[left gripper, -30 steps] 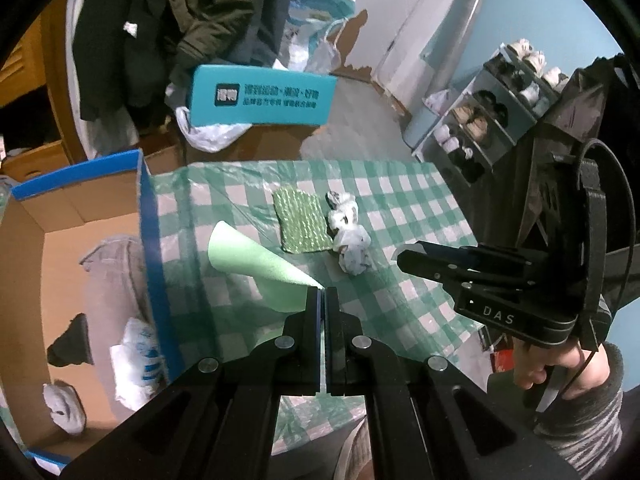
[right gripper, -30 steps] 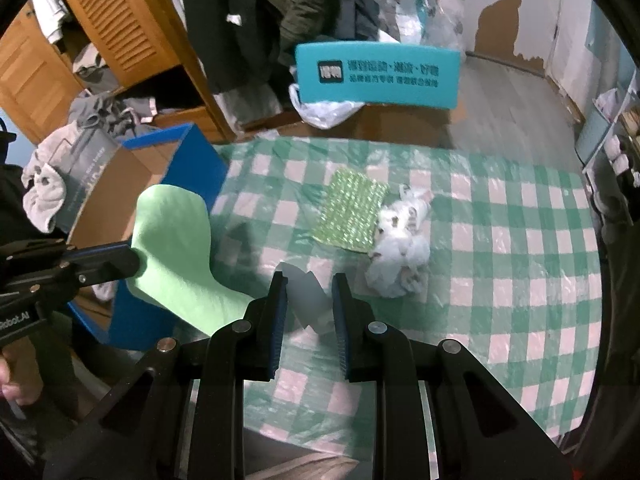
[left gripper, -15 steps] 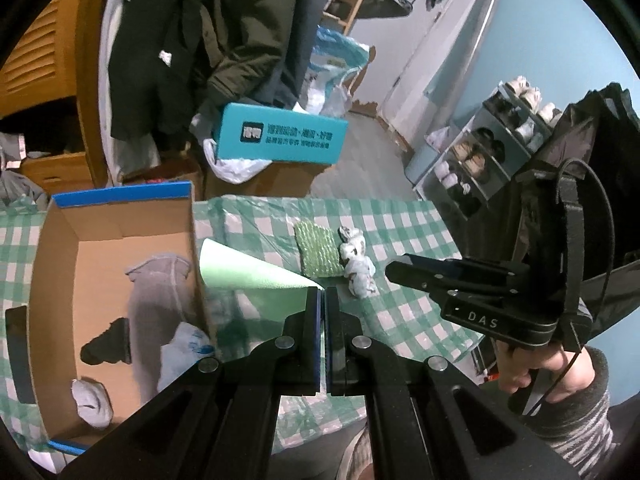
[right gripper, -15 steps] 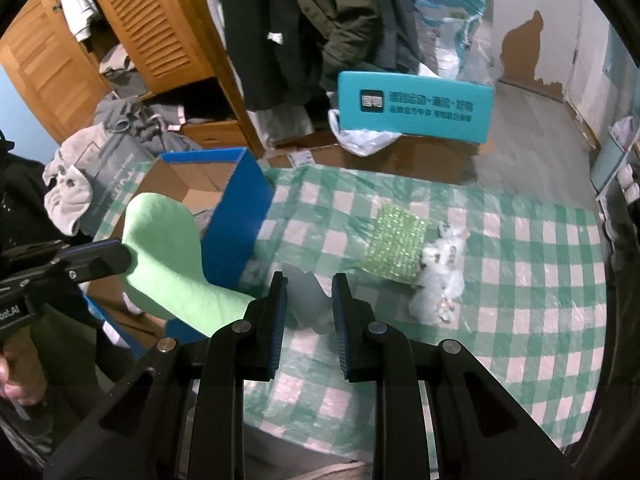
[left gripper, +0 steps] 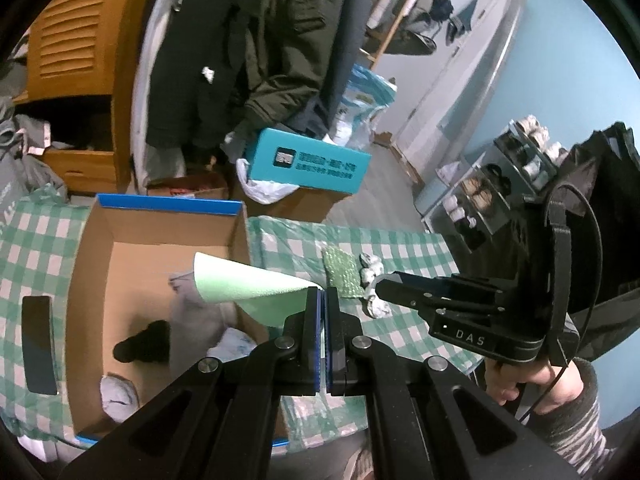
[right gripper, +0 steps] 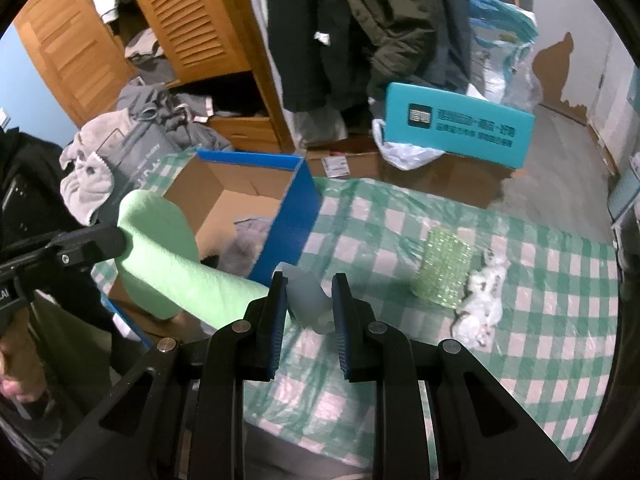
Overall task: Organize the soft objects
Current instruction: 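Carry the white cloth in the right tool while the left tool carries the insole to the box, then open the right tool inside the box while the left tool releases the insole there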
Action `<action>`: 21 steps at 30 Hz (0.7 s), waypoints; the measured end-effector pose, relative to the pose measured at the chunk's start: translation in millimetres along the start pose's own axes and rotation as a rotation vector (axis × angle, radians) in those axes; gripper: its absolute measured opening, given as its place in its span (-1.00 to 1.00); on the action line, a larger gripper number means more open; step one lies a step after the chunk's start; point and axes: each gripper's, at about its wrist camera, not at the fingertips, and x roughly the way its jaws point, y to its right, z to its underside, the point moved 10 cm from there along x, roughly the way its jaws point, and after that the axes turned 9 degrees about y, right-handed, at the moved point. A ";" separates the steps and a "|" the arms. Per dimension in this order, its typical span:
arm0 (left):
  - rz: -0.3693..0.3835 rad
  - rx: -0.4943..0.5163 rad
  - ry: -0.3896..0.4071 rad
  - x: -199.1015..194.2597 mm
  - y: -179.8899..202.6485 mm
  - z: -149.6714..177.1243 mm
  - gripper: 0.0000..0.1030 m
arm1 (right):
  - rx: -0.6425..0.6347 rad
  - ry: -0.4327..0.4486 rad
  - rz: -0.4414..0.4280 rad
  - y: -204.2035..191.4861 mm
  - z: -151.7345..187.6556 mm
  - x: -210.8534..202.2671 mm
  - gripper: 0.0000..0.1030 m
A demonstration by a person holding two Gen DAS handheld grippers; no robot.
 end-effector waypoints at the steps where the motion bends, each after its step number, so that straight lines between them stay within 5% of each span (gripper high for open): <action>1: -0.003 -0.005 0.005 -2.2 -3.6 -1.2 -0.97 | -0.005 -0.002 -0.004 -3.5 -1.3 1.6 -0.62; 21: -0.098 -0.097 0.042 -27.1 -90.4 -4.2 -0.97 | -0.098 -0.081 -0.092 -88.5 -9.4 56.6 -0.61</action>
